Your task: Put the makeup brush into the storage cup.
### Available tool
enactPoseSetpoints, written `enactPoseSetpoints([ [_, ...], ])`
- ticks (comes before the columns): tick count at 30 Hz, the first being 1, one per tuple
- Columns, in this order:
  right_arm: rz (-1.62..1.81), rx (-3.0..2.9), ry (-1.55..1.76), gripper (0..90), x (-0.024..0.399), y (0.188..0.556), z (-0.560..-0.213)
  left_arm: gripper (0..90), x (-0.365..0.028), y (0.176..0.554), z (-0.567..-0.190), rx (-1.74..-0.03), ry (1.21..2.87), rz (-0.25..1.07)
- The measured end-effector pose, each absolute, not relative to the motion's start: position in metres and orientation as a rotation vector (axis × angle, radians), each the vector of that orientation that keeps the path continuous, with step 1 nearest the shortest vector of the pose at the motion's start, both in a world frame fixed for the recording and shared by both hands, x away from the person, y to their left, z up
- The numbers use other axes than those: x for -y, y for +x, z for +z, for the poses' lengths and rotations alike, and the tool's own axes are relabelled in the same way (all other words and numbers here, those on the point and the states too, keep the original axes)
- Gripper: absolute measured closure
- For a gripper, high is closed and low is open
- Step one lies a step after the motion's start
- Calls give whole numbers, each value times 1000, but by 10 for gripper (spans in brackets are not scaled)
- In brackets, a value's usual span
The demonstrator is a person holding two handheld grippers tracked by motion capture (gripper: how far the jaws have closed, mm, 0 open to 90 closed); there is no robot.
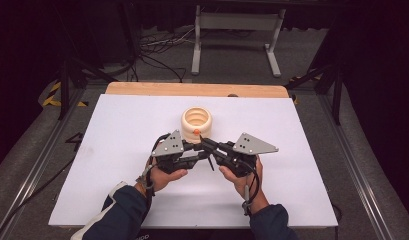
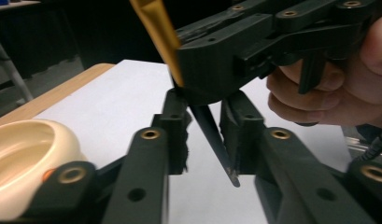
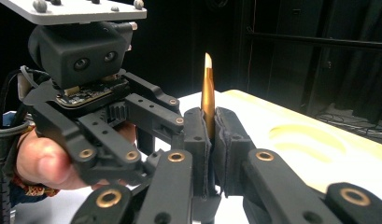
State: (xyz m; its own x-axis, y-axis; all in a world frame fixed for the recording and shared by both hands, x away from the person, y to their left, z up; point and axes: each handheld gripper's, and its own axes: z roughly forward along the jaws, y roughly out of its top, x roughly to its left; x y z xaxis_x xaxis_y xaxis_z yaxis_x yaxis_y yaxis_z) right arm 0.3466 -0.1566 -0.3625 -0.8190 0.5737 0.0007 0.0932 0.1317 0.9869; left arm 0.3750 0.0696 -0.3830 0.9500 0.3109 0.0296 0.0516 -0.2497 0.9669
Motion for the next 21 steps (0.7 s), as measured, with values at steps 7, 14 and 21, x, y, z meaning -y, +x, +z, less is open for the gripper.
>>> enactPoseSetpoints([
  [7, 1734, -2026, 651, 848, 161, 346, -362, 791, -71, 377, -384, -282, 1816, 243],
  [14, 1702, -2026, 647, 847, 161, 344, -361, 825, -70, 378, -382, -286, 1841, 271],
  [21, 1664, -2015, 645, 809, 163, 341, -360, 826, -70, 378, -382, -283, 1859, 302],
])
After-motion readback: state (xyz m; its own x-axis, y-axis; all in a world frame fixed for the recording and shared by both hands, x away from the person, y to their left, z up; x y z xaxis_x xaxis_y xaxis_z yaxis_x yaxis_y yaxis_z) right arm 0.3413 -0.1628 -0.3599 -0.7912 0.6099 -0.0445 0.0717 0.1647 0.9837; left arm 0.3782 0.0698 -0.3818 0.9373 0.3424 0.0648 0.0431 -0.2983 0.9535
